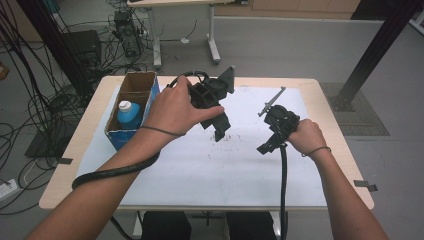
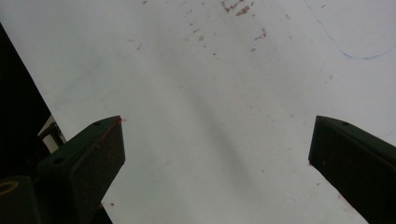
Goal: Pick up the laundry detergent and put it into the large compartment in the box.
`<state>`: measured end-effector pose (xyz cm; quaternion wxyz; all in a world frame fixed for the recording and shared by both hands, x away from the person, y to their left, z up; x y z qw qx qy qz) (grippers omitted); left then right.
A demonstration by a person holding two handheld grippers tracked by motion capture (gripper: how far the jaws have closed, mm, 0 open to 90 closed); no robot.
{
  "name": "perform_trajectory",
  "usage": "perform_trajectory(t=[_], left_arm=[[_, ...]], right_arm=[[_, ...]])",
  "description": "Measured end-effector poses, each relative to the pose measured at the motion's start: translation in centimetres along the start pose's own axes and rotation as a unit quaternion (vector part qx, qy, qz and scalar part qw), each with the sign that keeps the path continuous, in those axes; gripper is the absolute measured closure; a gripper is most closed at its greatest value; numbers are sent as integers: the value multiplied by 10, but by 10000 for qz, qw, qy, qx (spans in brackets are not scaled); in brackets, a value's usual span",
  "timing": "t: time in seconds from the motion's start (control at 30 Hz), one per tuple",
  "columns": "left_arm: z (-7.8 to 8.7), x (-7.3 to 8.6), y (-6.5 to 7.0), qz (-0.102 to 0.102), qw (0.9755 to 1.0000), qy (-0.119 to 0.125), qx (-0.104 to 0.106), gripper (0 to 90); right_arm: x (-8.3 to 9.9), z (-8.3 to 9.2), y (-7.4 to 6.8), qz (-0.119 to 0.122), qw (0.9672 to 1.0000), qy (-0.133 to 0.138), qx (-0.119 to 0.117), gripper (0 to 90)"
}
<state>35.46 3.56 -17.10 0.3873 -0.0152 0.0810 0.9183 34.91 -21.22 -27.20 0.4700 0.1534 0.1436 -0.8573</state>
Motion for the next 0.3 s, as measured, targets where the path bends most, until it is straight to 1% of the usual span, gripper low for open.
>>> perform_trajectory(t=[0.3], left_arm=[[-4,3,-4,50,10000,-3,39,55]], right_arm=[[-1,-1,-1,18,10000,-2,-1,39]])
Point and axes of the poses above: each handheld gripper's, and its own axes: z roughly backward along the jaws, x roughly out of its underside, y roughly to its right, the point moved 8 cm from there along -z, roughly forward along the jaws, and after that the axes turned 5 degrees about y, right-handed, at the moved point
